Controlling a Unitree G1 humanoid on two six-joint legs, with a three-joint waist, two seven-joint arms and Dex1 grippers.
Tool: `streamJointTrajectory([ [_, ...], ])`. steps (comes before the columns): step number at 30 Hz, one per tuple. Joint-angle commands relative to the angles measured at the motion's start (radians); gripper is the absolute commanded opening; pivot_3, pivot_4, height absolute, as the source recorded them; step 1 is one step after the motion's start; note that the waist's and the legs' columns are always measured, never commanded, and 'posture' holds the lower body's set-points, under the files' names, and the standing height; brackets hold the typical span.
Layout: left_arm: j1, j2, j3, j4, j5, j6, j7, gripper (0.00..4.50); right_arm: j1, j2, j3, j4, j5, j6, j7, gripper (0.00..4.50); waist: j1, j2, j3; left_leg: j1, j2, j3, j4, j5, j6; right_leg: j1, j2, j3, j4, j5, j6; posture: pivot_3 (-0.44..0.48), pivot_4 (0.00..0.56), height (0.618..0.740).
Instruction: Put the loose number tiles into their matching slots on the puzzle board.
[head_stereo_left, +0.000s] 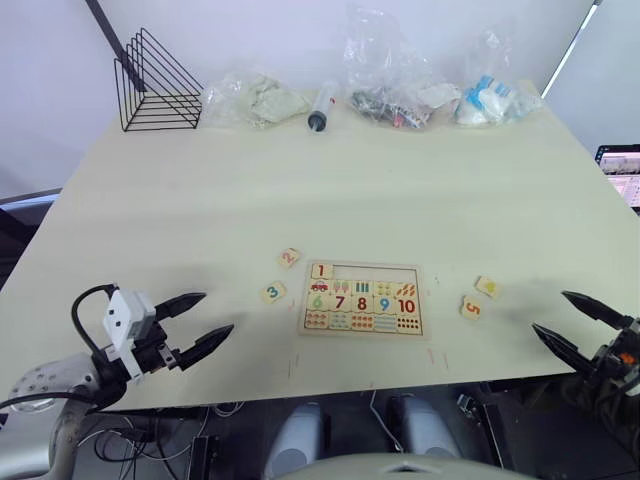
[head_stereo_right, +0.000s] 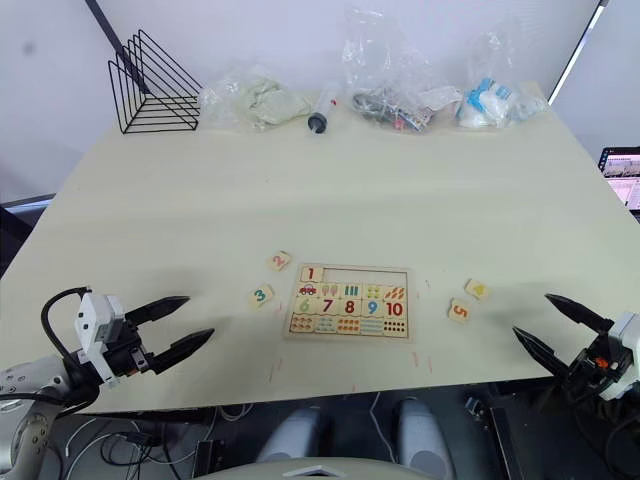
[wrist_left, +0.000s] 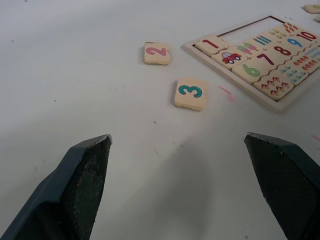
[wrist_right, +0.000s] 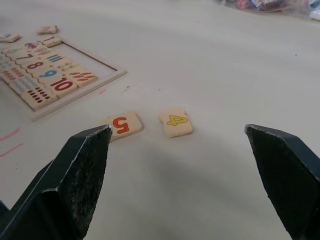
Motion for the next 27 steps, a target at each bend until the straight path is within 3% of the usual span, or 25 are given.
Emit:
streamJointTrajectory([
  [1, 0.011, 0.003, 0.037, -0.038, -0.018, -0.02, 0.003, 4.48, 0.01, -0.002, -0.041, -0.033, 0.024, -0.003, 0.0, 4.5, -0.001, 0.0, 0.0, 0.0, 0.0, 0.0, 0.0, 0.0, 0.0, 0.0, 0.0, 0.0, 0.0, 0.0, 0.0, 0.0, 0.15, 0.74],
  [27, -0.044, 0.013, -0.008, 0.044, 0.009, -0.076, -0.021, 4.48, -0.004, -0.02, -0.044, -0.015, 0.024, -0.018, 0.017, 4.5, -0.001, 0.0, 0.0, 0.0, 0.0, 0.0, 0.0, 0.0, 0.0, 0.0, 0.0, 0.0, 0.0, 0.0, 0.0, 0.0, 0.15, 0.74],
])
